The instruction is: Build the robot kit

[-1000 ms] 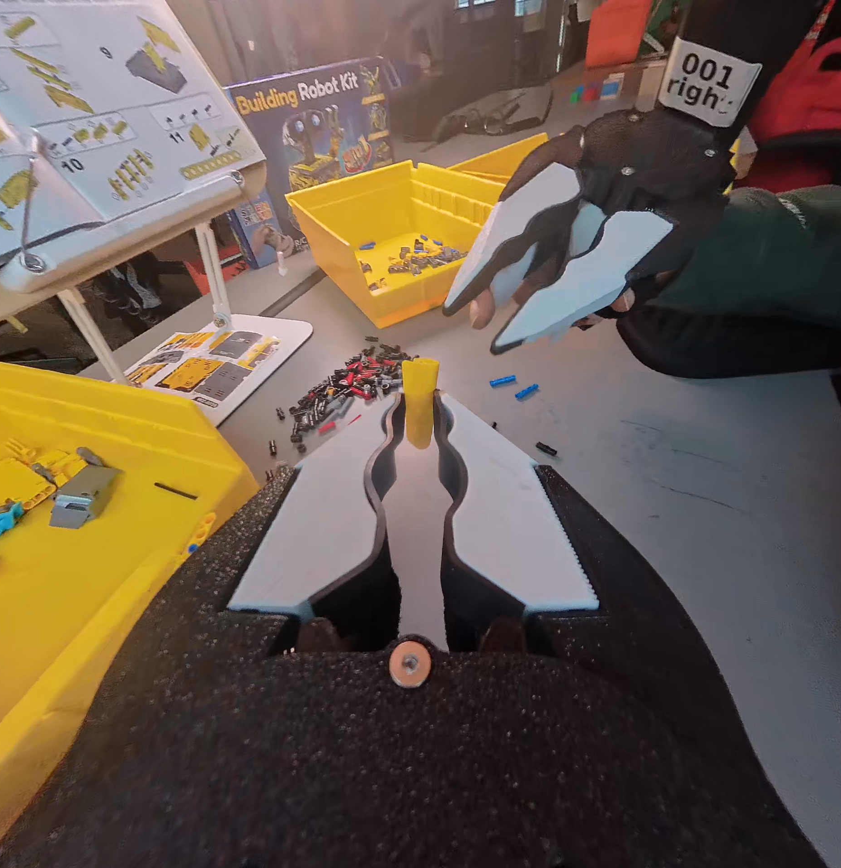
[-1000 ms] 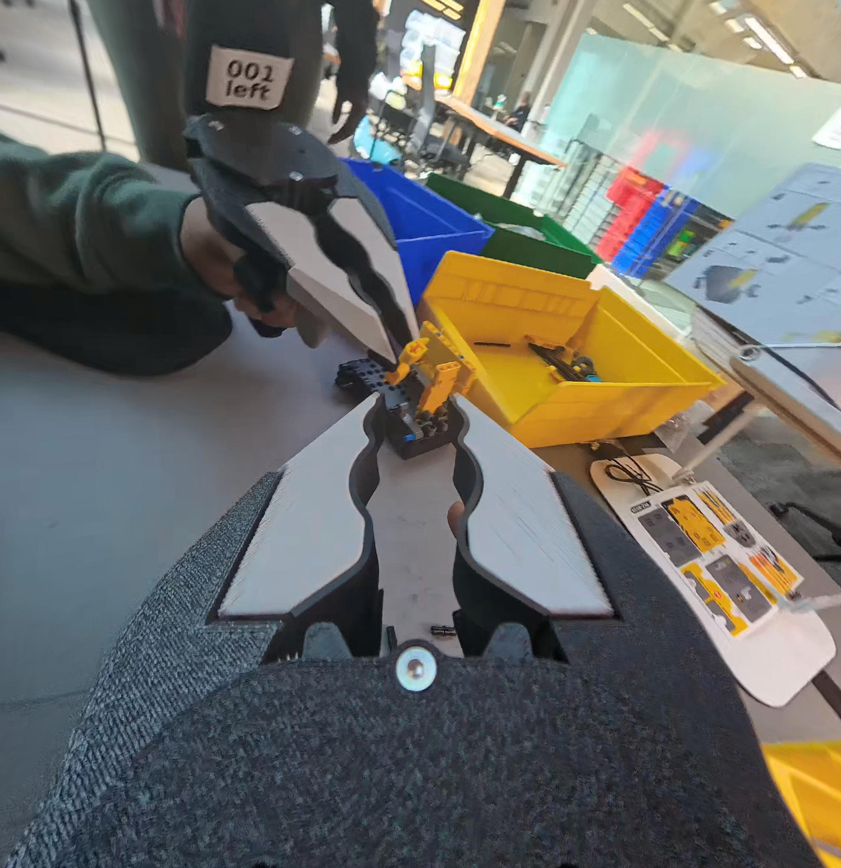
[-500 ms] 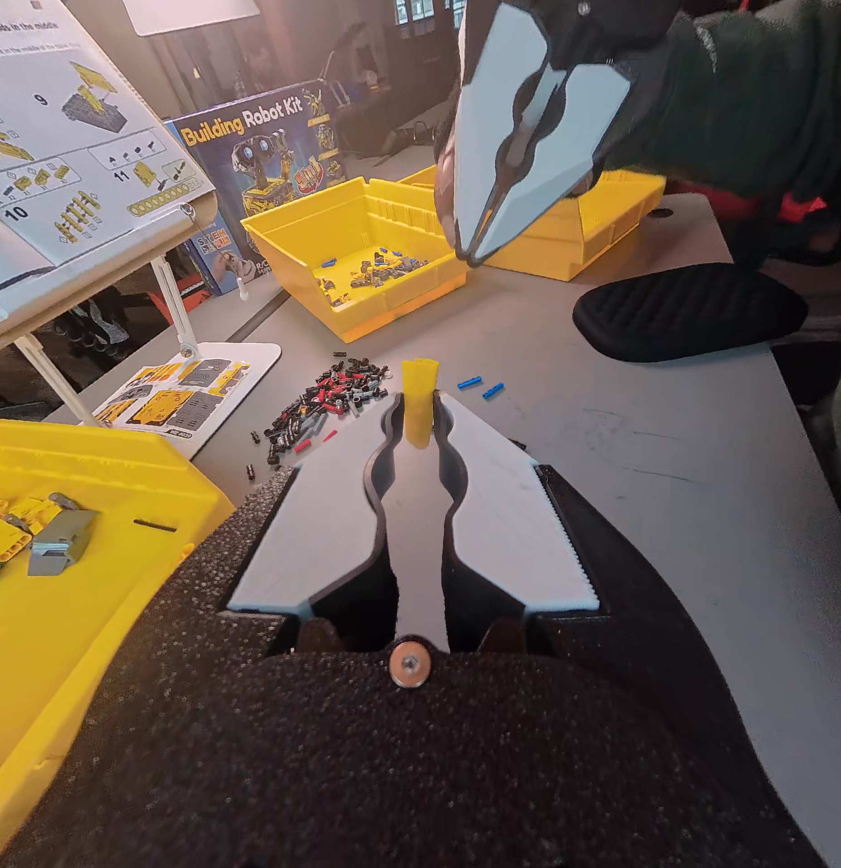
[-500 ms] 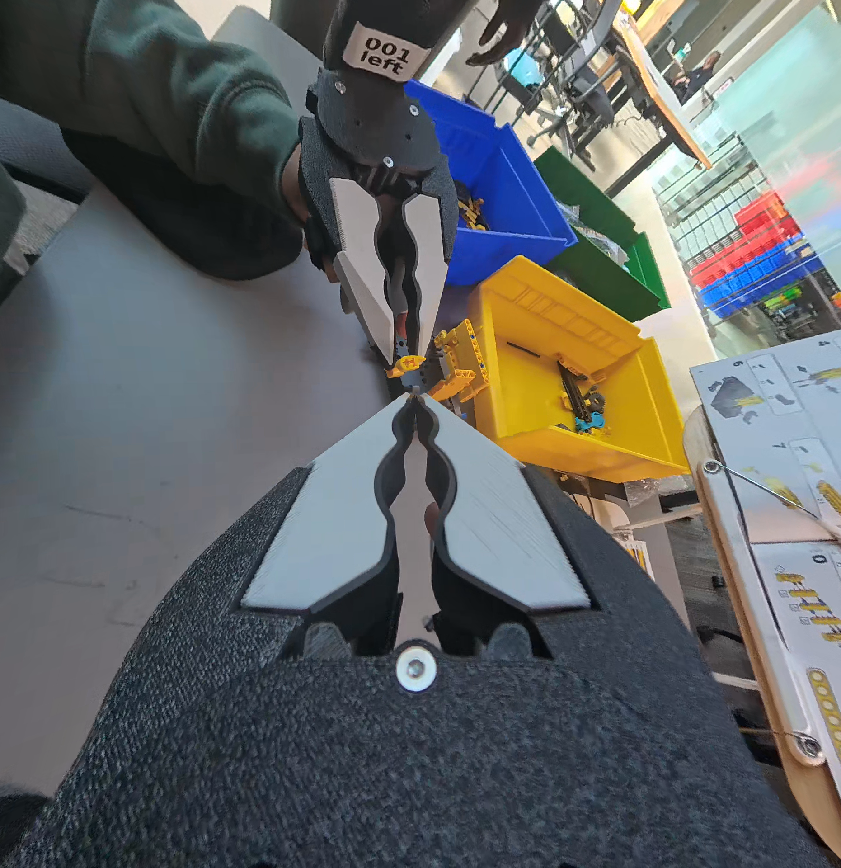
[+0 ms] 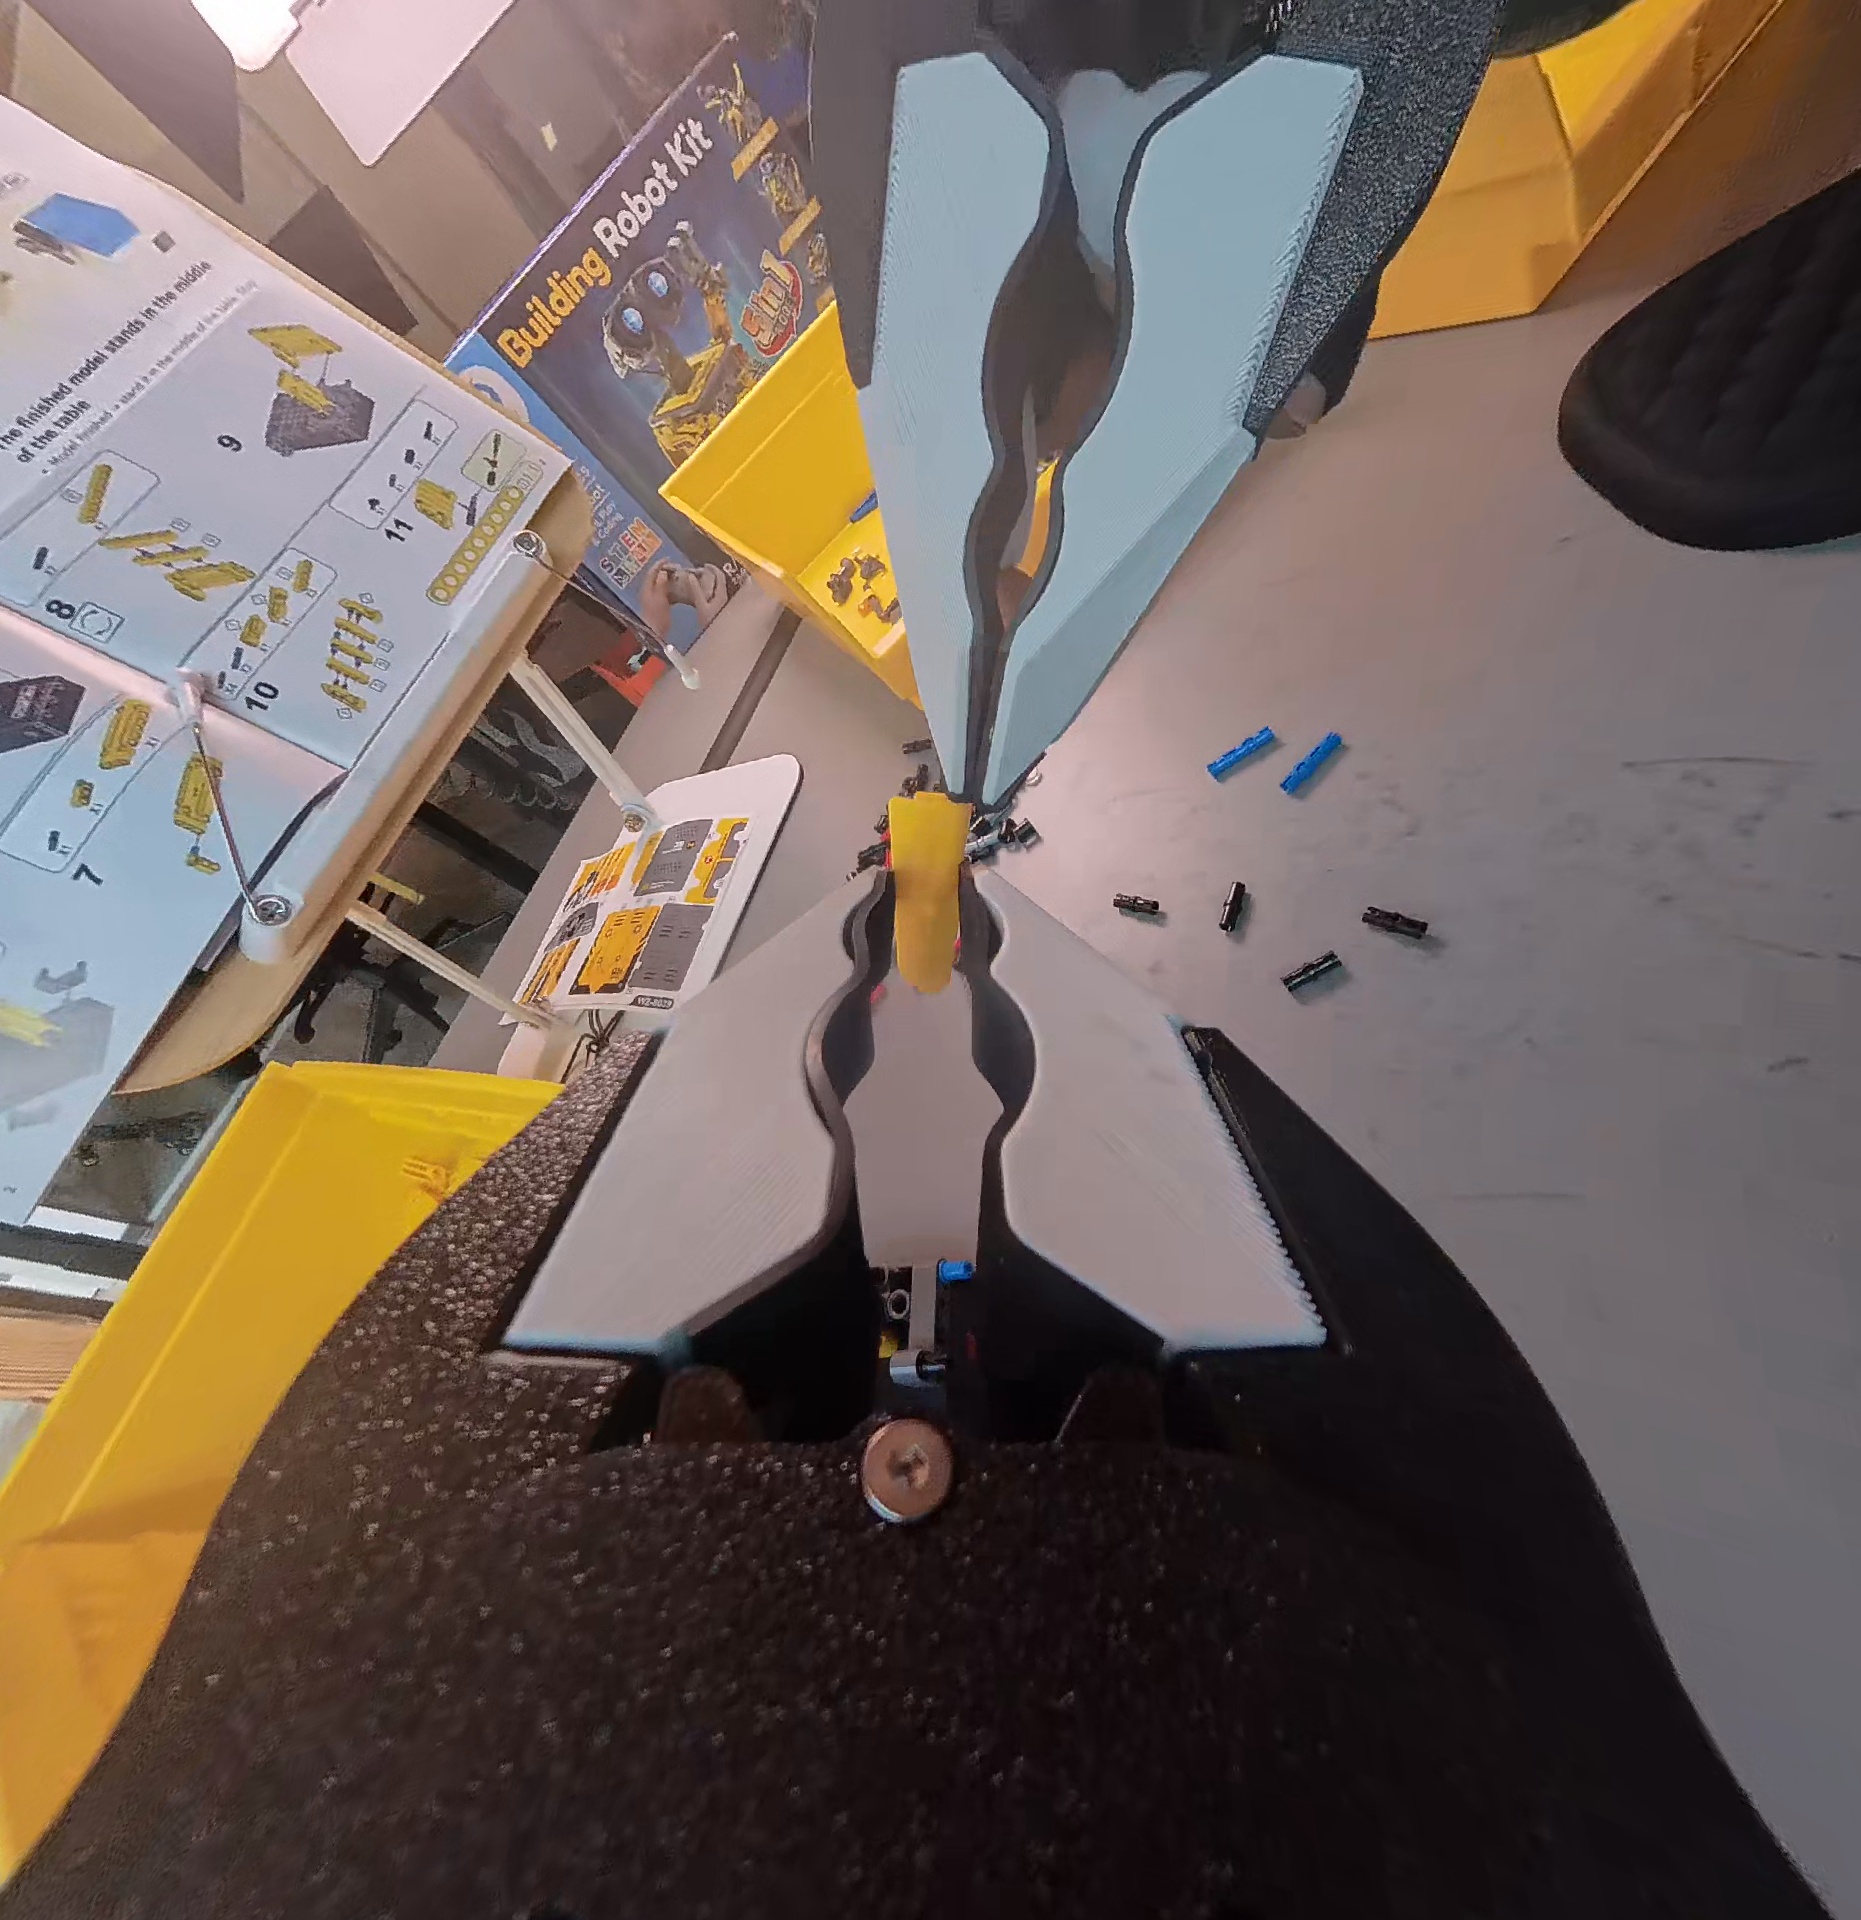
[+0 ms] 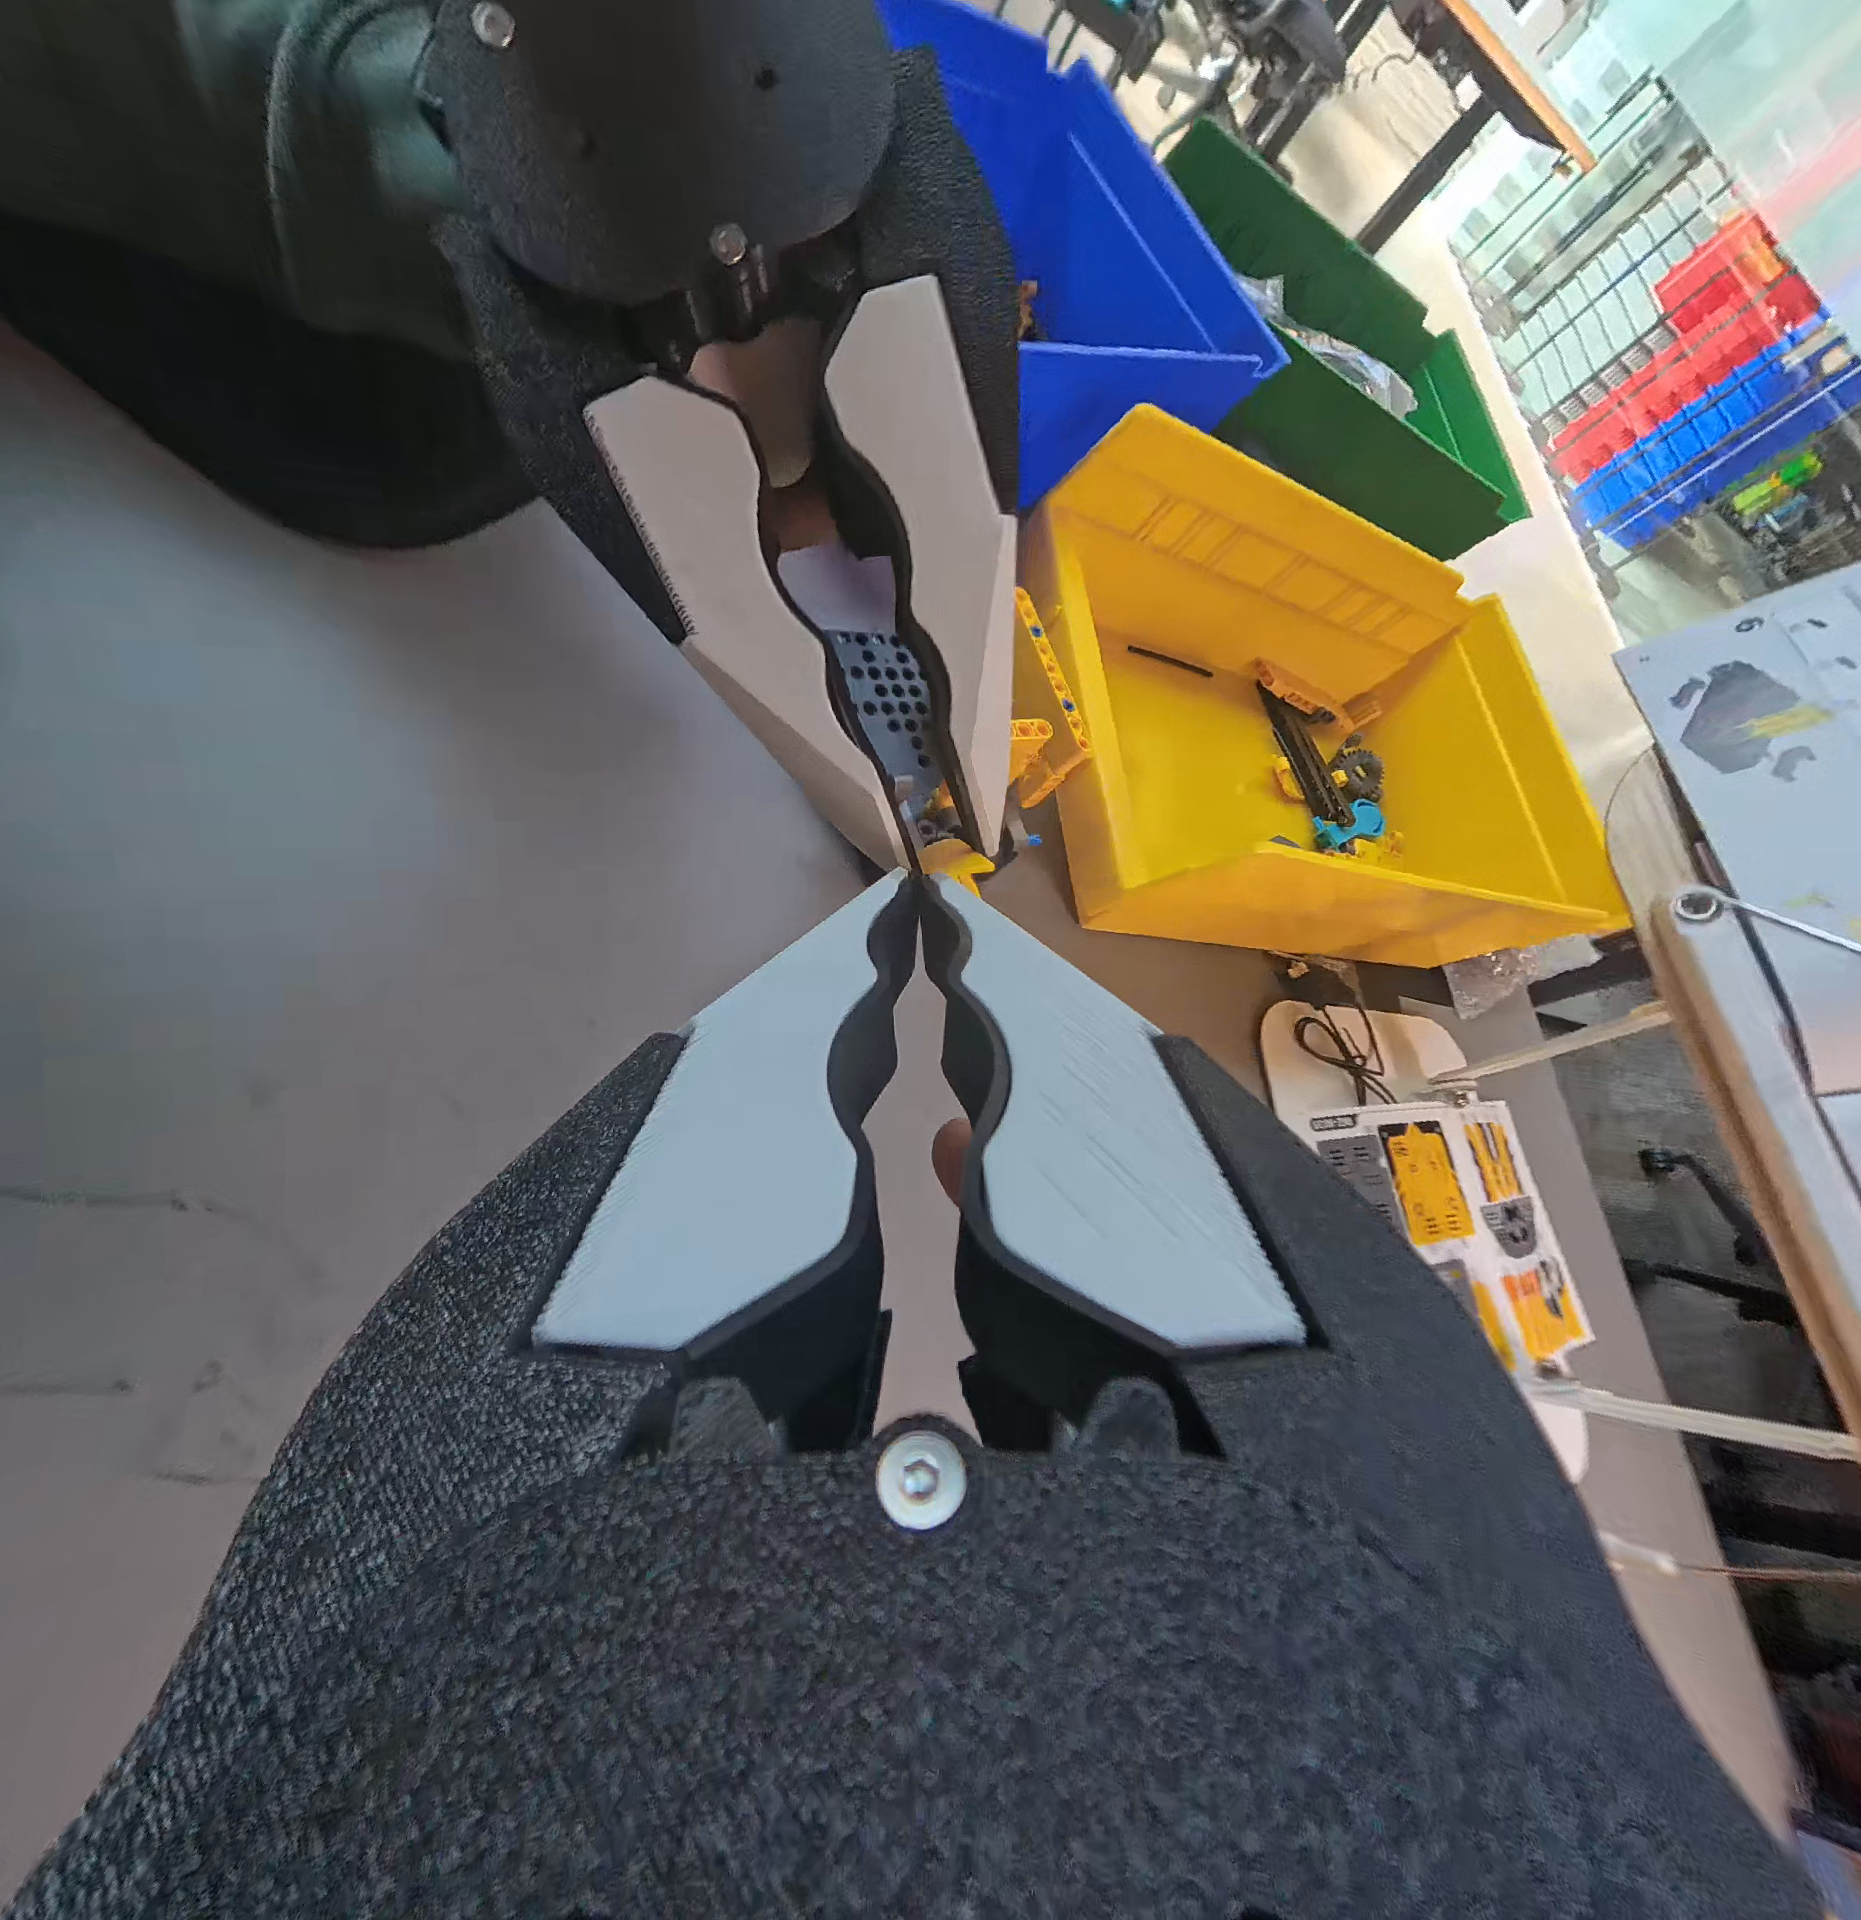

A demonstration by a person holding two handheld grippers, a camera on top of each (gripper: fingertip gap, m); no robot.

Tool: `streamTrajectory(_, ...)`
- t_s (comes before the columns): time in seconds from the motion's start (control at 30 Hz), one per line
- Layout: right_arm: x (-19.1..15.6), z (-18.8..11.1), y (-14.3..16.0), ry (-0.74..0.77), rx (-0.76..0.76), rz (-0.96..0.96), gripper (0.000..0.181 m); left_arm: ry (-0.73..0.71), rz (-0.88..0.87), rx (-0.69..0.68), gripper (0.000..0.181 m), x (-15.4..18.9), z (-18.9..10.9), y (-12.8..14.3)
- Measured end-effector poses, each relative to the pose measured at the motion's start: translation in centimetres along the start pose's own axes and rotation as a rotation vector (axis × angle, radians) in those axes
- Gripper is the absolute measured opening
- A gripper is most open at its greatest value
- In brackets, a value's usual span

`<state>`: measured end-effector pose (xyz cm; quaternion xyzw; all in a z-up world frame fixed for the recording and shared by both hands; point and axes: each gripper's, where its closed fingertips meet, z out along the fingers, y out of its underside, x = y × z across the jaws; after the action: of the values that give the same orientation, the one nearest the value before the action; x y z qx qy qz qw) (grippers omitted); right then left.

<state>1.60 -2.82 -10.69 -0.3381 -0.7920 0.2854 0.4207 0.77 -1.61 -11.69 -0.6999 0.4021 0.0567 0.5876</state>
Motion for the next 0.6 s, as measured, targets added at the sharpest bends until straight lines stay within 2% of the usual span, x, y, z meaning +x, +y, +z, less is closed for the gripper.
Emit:
streamTrajectory(0.13, 0.8, -0.3, -0.1, 0.078, 0.174, 0.222, 0.0, 0.005, -0.016, -0.002, 0.011, 0.5, 0.1, 0.9)
streamTrajectory(0.2, 0.8, -0.3, 0.5, 0.086, 0.214, 0.315, 0.017, 0.018, -0.032, 0.005, 0.011, 0.9, 0.2, 1.2)
streamTrajectory(0.27, 0.5, -0.4, 0.9, 0.065, 0.258, 0.392, 0.019, 0.063, -0.073, 0.037, 0.011, 1.8, 0.4, 1.0)
streamTrajectory(0.43, -1.7, 0.0, 1.7, -0.049, 0.229, 0.367, 0.026, 0.289, -0.221, 0.124, 0.011, 4.7, 0.4, 0.5)
streamTrajectory(0.53, -4.6, -0.6, 1.2, -0.186, 0.25, 0.279, 0.029, 0.45, -0.334, 0.175, 0.011, 6.1, -0.3, -0.2)
streamTrajectory(0.6, -5.7, -1.1, 0.7, -0.251, 0.269, 0.275, 0.041, 0.56, -0.402, 0.201, 0.011, 6.8, -1.0, -0.6)
